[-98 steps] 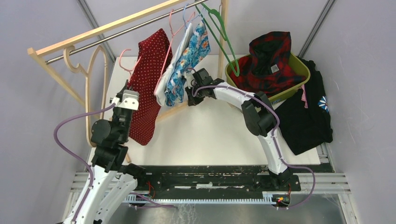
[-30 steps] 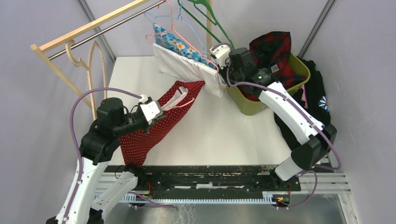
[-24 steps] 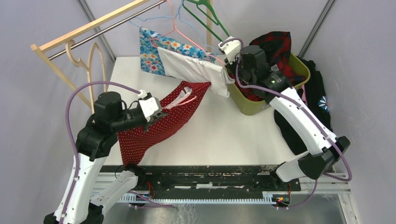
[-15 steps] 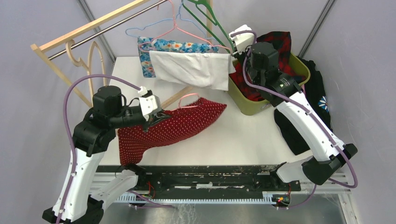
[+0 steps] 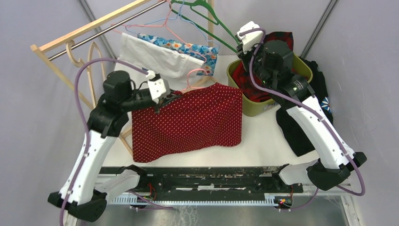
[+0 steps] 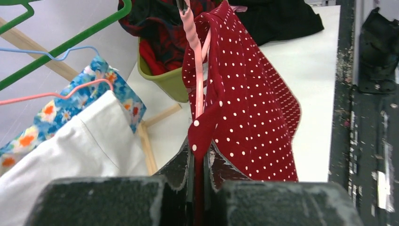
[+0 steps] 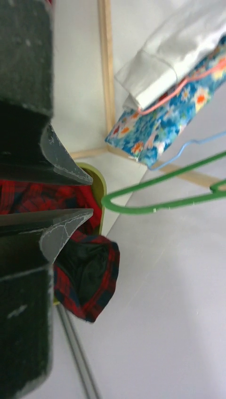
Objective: Remove the skirt from the hanger
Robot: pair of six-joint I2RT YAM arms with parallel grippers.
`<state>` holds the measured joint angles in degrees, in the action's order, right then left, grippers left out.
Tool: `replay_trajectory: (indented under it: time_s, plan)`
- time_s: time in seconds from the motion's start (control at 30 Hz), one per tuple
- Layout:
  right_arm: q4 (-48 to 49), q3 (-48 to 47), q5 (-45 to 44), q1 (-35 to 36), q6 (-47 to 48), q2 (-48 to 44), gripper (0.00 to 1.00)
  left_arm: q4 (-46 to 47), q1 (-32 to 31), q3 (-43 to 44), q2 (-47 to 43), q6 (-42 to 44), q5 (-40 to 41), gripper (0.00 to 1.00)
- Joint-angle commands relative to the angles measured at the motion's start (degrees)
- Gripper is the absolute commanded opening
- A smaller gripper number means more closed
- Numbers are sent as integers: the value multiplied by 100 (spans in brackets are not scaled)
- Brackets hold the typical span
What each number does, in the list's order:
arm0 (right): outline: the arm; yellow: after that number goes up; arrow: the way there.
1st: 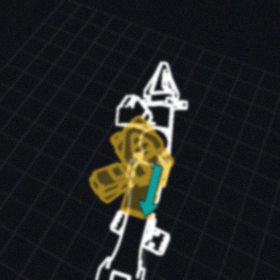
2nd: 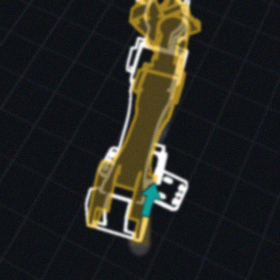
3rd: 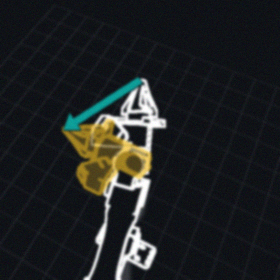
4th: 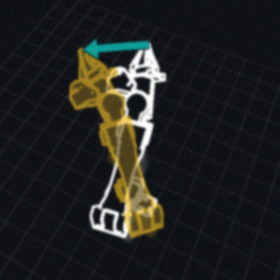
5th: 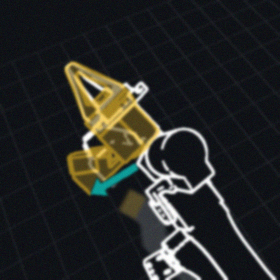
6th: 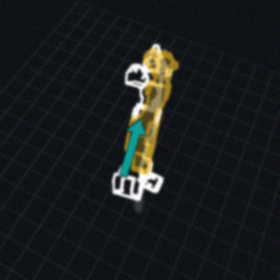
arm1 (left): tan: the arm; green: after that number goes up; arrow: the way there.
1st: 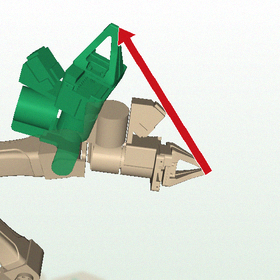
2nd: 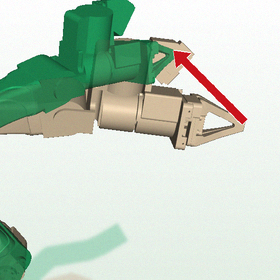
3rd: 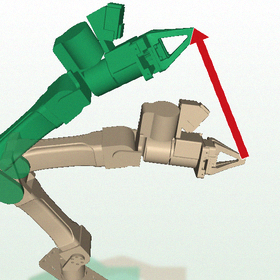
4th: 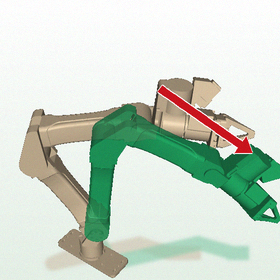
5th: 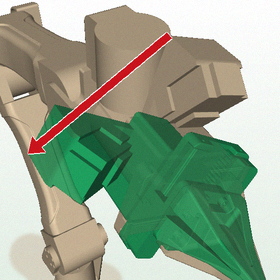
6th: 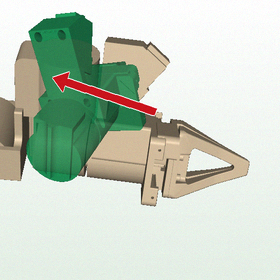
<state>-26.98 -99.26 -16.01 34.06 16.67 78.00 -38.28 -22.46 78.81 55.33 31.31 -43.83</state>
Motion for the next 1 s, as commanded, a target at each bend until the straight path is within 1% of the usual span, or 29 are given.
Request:
replay_trajectory:
  time_s: [0.0,0.13,0.2,0.27,0.4,0.57,0.73,0.83,0.97]
  plan:
    - [-411,-290,1232,-1,-302,-313,29,1470,-101,-22,437,-60,-59,3]
    - [-765,-166,2334,0,-744,-397,27,1493,-157,209,895,312,59,3]
    - [-895,-144,2550,-3,-804,-437,28,1591,-189,280,1030,407,84,3]
    - [-833,-26,2587,3,-900,-500,30,1734,-245,308,1122,403,59,3]
    - [-802,385,3075,-1,-845,-526,36,1820,-393,374,1182,362,44,3]
    - [-932,843,3142,1,-561,-600,39,1621,-456,610,1179,356,50,3]
    - [-1120,983,3328,-4,-500,-731,44,1364,-470,619,1112,517,105,3]
    - [-1288,1075,3123,-5,-246,-796,47,1360,-487,610,1096,525,88,3]
    - [-1160,1157,3171,-5,-58,-772,52,1364,-512,635,1058,500,39,3]
